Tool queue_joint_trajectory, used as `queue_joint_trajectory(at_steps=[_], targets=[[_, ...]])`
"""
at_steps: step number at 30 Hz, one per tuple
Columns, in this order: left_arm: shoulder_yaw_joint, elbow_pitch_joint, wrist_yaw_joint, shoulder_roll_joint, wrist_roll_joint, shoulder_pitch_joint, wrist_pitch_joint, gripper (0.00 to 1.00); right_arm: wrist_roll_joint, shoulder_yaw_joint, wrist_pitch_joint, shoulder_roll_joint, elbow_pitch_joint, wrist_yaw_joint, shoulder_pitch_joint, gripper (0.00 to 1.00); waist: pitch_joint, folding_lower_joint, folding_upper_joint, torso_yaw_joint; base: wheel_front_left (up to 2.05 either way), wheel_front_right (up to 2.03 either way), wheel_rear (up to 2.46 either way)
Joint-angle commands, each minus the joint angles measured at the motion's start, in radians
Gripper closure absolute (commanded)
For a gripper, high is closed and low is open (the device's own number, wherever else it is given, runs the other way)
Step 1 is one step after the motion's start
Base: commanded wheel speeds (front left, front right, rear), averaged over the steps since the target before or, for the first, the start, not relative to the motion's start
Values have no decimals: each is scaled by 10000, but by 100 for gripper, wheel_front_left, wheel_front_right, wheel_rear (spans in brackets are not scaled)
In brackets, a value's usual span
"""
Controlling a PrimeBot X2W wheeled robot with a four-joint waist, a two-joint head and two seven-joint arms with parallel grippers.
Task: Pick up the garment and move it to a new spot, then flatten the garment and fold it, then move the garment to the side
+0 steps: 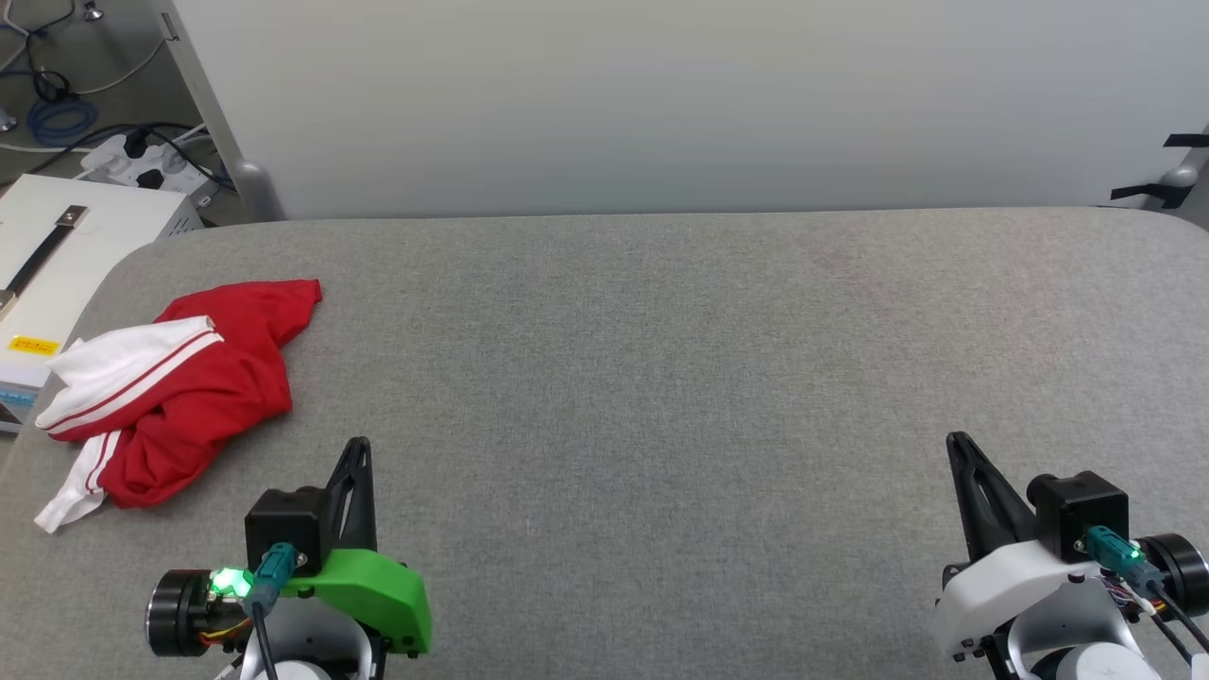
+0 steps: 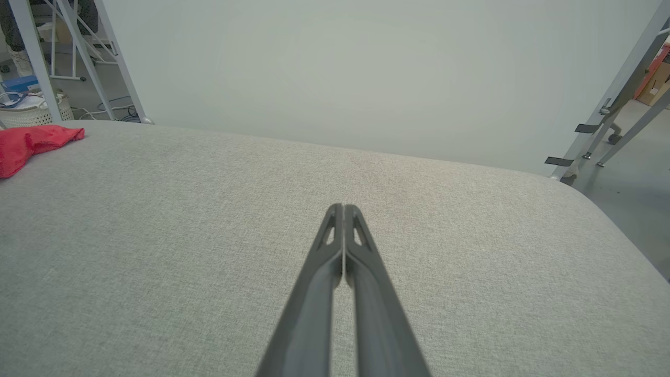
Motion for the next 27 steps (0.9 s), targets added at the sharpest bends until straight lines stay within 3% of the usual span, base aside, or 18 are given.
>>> queue_joint_trajectory(at_steps=[1, 27], targets=[[-3, -24, 32, -45, 99, -172, -9, 100, -97, 5, 28, -6, 20, -6, -163, 100, 0, 0, 0, 0, 0, 0, 0], [-3, -24, 32, -45, 99, -172, -9, 100, -97, 5, 28, -6, 20, -6, -163, 100, 0, 0, 0, 0, 0, 0, 0]])
